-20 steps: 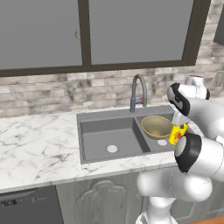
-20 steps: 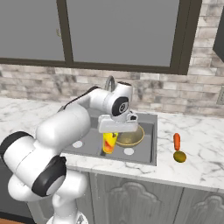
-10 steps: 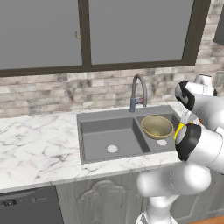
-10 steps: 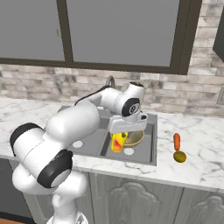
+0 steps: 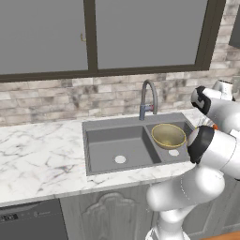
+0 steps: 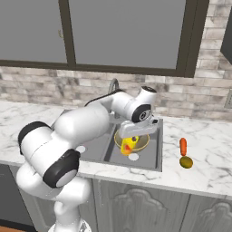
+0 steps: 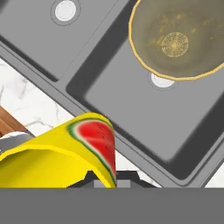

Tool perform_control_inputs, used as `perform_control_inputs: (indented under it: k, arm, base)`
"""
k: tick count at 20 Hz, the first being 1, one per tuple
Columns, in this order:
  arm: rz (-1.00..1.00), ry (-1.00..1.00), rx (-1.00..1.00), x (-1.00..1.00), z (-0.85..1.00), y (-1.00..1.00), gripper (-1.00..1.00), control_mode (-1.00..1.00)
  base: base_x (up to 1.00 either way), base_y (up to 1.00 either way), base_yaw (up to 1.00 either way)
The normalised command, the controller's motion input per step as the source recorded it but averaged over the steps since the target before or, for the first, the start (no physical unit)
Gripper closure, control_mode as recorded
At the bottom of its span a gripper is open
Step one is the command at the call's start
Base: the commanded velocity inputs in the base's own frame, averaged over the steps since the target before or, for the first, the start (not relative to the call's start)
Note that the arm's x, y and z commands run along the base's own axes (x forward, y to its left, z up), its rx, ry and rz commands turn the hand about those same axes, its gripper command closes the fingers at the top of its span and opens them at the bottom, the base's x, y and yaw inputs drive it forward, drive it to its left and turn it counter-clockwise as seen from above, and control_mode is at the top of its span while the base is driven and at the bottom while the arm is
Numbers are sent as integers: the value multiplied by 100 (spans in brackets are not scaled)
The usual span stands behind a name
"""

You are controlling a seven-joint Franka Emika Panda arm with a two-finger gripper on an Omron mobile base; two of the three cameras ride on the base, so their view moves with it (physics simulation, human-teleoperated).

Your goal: Remove the carrot and orange from the sink. Then move the bowl and cup from the counter to the sink for washing.

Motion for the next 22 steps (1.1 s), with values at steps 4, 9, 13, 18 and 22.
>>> perform_control_inputs:
  k: [4, 9, 13, 18, 22]
  arm:
    - [0, -5, 0, 11, -16, -10, 100, -100]
    - [0, -5, 0, 10, -20, -1, 100, -100]
    - [0, -5, 0, 14, -20, -2, 100, -100]
    - [0, -1, 0, 16, -18, -7, 100, -100]
    - [-2, 0, 0, 19, -19, -8, 100, -100]
  base:
    - [0, 0, 0]
    - [0, 0, 0]
    - [0, 0, 0]
    - [0, 0, 0]
    - [0, 0, 0]
